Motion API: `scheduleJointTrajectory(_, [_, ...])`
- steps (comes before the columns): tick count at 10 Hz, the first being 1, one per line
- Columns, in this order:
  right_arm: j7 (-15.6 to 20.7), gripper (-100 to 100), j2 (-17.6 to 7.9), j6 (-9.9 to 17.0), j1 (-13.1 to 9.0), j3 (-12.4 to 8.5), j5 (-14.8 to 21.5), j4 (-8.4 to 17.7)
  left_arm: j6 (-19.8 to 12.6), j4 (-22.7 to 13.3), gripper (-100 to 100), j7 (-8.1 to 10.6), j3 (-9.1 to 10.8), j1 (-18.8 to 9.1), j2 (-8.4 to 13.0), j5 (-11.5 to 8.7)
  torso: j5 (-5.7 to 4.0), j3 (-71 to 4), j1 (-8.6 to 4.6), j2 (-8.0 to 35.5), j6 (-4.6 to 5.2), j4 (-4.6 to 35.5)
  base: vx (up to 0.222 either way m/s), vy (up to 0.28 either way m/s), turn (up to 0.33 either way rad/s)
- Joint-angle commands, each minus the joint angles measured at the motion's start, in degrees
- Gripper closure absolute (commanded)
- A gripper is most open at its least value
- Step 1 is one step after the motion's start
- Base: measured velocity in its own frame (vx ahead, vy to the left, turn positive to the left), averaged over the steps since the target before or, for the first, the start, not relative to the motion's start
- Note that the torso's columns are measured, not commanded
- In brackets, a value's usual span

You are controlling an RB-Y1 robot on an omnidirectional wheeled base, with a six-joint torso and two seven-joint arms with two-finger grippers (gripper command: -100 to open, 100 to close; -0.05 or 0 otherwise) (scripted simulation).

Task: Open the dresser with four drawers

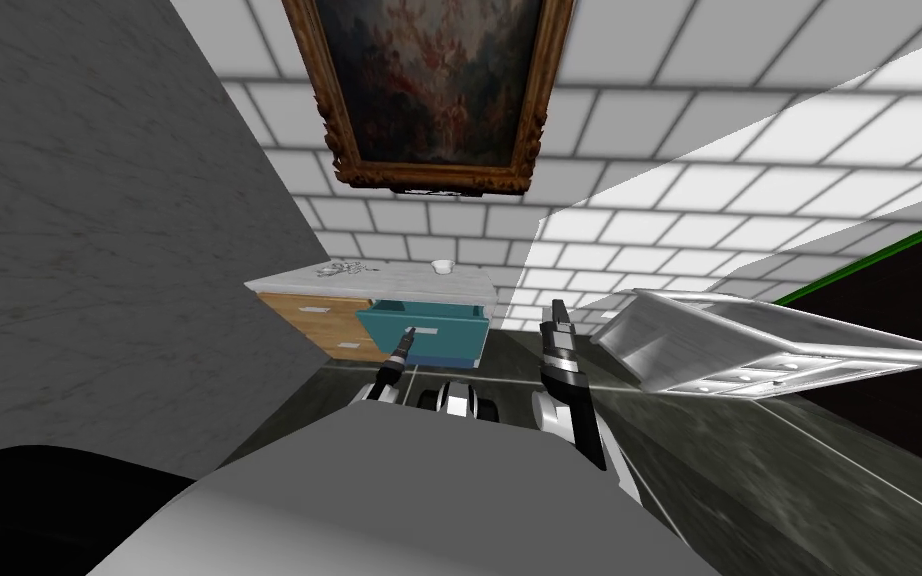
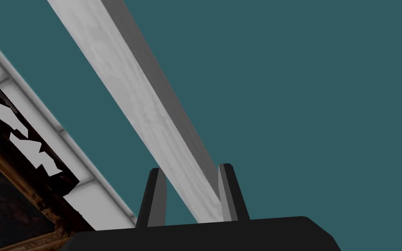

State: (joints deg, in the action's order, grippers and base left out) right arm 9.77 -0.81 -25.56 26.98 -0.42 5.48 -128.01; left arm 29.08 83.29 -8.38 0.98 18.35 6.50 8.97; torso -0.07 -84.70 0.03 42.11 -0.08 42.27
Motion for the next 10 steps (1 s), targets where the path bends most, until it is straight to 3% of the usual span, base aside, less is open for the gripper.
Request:
scheduleJointTrajectory(1, [0.0, 0, 0.0, 0.0, 0.0, 0.0, 0.0, 0.0, 0.0, 1.1, 100, 0.18, -0.36, 1.2, 0.3, 0.1, 0.06, 0.2, -0.09, 0.3, 0.03, 0.0, -0.217, -0.027, 0.029])
scheduleJointTrajectory(3, [0.0, 0, 0.0, 0.0, 0.0, 0.0, 0.0, 0.0, 0.1, 1.3, 100, 0.29, -0.39, 1.2, 0.3, 0.1, 0.08, 0.2, -0.01, 0.3, 0.07, 0.0, -0.165, -0.009, 0.009])
scheduleJointTrajectory(4, [0.0, 0, 0.0, 0.0, 0.0, 0.0, 0.0, 0.0, -2.6, 3.7, -100, 1.02, -0.43, 1.4, 1.0, 0.0, 0.0, 0.0, -0.01, -0.1, 0.07, 0.0, -0.048, -0.012, -0.028])
scheduleJointTrajectory(10, [0.0, 0, 0.0, 0.0, 0.0, 0.0, 0.0, 0.0, -10.3, 11.4, -100, 3.12, -0.26, 1.4, 3.1, -0.4, 0.05, 0.2, -0.04, 0.2, 0.08, 0.1, -0.026, -0.012, -0.016])
